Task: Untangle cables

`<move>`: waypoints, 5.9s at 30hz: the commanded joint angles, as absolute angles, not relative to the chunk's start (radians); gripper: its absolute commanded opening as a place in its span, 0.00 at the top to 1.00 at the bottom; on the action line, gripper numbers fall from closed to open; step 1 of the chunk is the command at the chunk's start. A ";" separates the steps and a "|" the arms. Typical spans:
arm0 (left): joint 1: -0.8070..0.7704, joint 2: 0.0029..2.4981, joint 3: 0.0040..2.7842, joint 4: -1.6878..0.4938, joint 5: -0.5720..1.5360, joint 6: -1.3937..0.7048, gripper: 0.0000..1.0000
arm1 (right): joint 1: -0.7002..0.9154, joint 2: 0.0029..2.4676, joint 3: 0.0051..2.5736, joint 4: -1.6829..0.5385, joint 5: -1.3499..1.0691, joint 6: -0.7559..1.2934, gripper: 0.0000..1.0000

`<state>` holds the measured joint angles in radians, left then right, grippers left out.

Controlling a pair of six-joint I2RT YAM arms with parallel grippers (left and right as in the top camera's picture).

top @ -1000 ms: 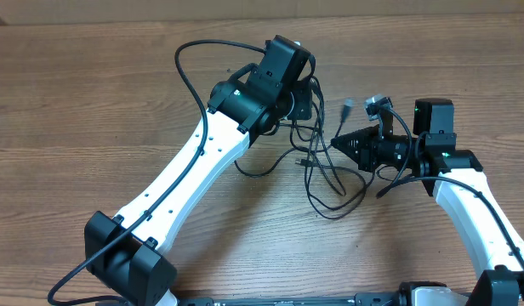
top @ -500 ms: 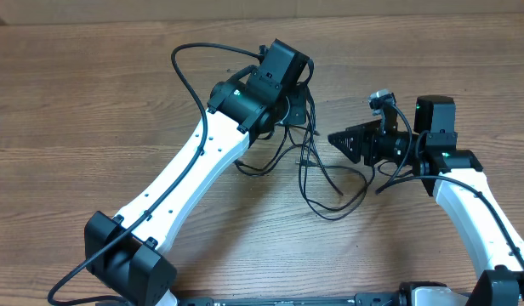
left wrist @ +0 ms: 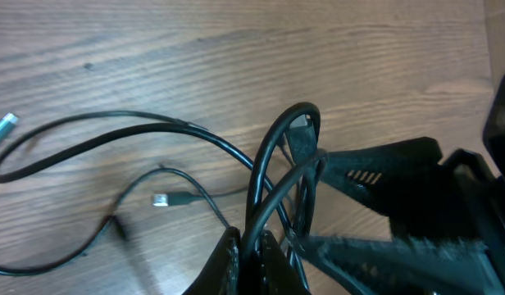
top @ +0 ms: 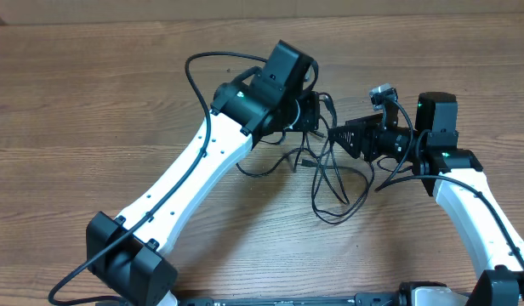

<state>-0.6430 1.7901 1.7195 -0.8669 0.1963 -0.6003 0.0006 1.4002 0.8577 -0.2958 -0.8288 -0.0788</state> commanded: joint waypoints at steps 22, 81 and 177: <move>-0.688 1.792 1.729 -0.706 -0.040 -0.636 0.96 | 0.000 1.399 0.863 -0.427 -1.002 -0.219 0.96; -0.685 1.531 1.730 -1.182 -0.358 -0.213 0.15 | -0.002 1.399 0.863 -0.411 -0.741 -0.029 0.00; -0.445 1.595 1.729 -1.311 -0.238 -0.224 0.00 | 0.079 1.399 0.985 -0.639 -0.684 -0.128 0.00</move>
